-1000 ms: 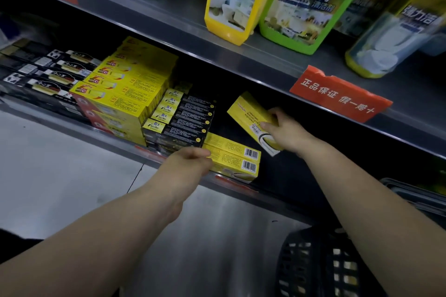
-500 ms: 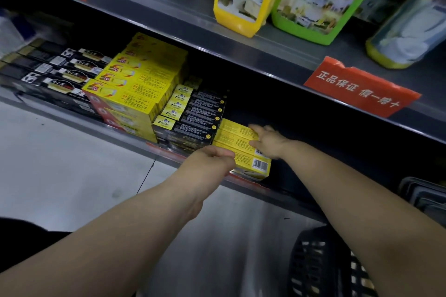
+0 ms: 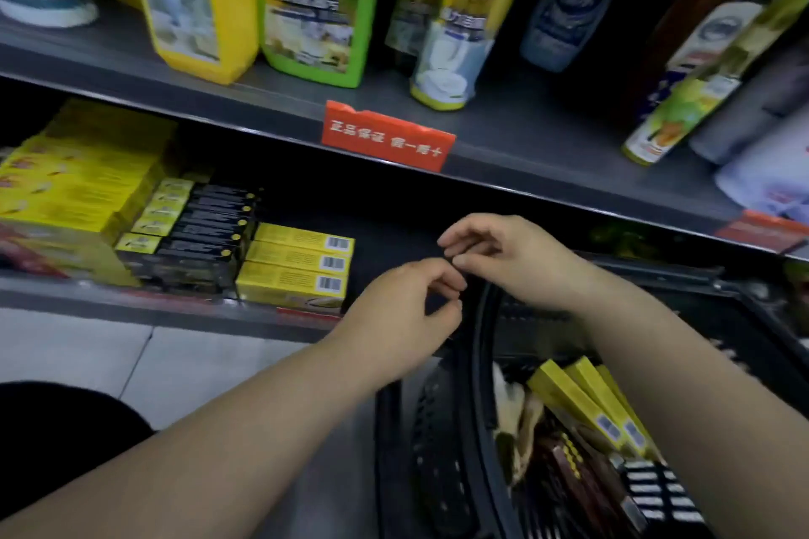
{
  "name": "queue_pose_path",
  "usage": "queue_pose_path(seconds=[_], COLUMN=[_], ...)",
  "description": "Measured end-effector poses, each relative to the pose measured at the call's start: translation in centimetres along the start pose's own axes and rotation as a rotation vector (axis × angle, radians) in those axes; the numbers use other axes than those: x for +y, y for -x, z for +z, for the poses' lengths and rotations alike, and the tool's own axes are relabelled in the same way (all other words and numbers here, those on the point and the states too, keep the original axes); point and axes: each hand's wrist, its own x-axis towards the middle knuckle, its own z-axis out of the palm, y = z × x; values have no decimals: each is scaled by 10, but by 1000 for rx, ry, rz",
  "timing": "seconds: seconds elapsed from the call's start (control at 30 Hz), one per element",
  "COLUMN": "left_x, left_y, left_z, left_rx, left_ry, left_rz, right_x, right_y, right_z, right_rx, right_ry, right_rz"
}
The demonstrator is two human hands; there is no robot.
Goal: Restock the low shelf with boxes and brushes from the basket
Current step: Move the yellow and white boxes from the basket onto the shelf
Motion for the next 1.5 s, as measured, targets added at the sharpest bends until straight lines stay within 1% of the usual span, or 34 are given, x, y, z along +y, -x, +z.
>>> queue_pose_path(seconds=[0.1, 0.2, 0.3, 0.37, 0.4, 0.5, 0.53, 0.6, 0.7, 0.83, 0.87, 0.93, 0.97, 1.0, 1.03, 1.1, 1.17, 1.23, 1.27, 1.33, 1.43, 1.47, 1.5], left_x=[18, 32, 46, 50, 51, 49, 48, 48, 47, 43, 42, 41, 40, 38, 37, 34, 32, 31, 31, 32, 29, 27, 26], left_y=[3, 8, 9, 8, 8, 4, 3, 0, -1, 2, 1, -2, -3, -5, -6, -8, -10, -11, -11, -10, -12, -12, -13], left_z=[27, 53, 77, 91, 96, 109, 112, 118, 123, 130, 132, 136, 137, 139, 141, 144, 145, 146, 146, 146, 144, 144, 143], left_rx=[-92, -209, -312, -347, -357, -386, -394, -405, -426, -470, -475, -493, -504, -509, -511, -474, -404, -383, -390, -411, -345, -316, -303], left_ry=[-167, -327, -364, -348, -343, -334, -325, -307, -313, -346, -333, -278, -240, -203, -166, -101, -8, 141, 225, 366, 421, 411, 396], left_rz=[131, 245, 281, 270, 258, 223, 209, 183, 144, 89, 62, -42, -107, -170, -225, -302, -435, -600, -655, -697, -689, -683, -675], right_x=[34, 83, 146, 192, 212, 259, 269, 286, 299, 297, 293, 282, 272, 263, 255, 240, 225, 207, 198, 189, 196, 202, 211], right_y=[54, 91, 113, 124, 128, 137, 138, 137, 132, 123, 120, 117, 118, 121, 125, 139, 155, 163, 162, 155, 141, 139, 136], right_z=[-10, -9, 4, 19, 27, 48, 52, 60, 69, 78, 75, 58, 45, 32, 20, 3, -4, -6, -5, 0, 11, 12, 14], right_rx=[56, 47, 93, 120, 85, -173, -232, -271, -210, -198, -216, -342, -411, -454, -461, -392, -322, -357, -387, -423, -438, -393, -295], right_ry=[-54, -75, -58, -15, 26, 267, 343, 428, 507, 578, 589, 580, 516, 397, 247, -97, -445, -740, -809, -847, -891, -920, -921], right_rz=[98, 250, 452, 608, 687, 878, 904, 922, 957, 967, 954, 918, 899, 907, 918, 883, 781, 621, 553, 481, 436, 458, 506])
